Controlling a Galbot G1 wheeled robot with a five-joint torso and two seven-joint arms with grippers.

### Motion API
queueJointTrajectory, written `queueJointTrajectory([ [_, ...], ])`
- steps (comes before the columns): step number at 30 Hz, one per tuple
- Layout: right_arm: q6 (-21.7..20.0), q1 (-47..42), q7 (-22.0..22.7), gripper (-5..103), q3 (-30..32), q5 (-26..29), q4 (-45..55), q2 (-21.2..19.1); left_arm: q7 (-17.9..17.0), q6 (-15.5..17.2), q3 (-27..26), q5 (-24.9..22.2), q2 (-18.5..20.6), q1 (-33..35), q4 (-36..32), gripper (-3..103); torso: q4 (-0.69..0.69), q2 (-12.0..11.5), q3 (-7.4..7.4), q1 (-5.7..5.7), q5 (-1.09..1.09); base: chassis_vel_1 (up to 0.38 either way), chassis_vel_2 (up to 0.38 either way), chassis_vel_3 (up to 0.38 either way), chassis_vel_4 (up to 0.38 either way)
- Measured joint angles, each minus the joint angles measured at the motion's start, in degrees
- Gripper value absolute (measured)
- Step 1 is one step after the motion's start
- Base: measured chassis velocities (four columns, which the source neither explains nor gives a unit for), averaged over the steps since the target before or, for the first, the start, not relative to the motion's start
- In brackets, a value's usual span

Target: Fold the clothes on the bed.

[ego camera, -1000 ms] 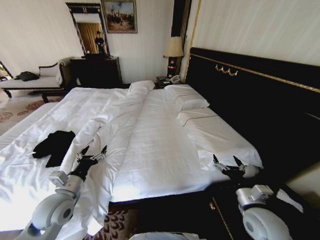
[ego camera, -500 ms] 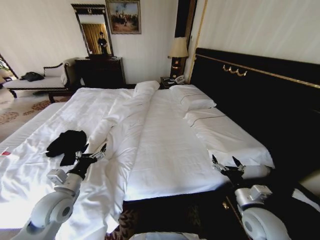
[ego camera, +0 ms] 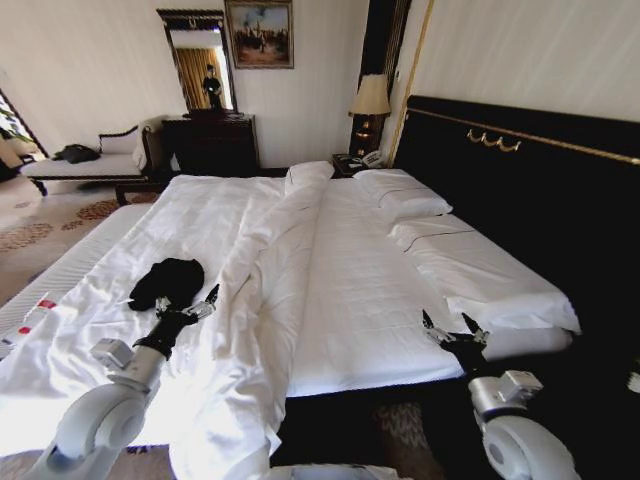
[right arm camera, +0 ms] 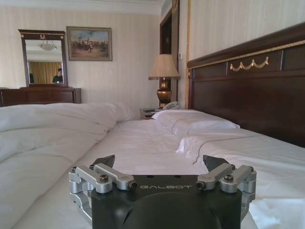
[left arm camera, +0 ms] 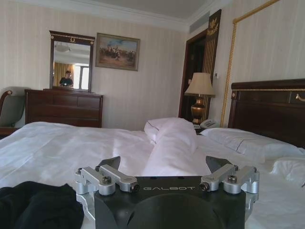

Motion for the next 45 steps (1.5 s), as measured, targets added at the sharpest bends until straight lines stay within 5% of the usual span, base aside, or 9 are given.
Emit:
queueJointTrajectory([
  [45, 0.06, -1.97, 0.13, 100, 1.31, -0.04, 4.5, 1.44, 0.26, -0.99, -1.13, 0.13, -0.93, 4.68, -0.6, 100, 0.01, 0.0, 0.0, 0.0, 0.02, 0.156, 0.158, -0.156, -0.156],
])
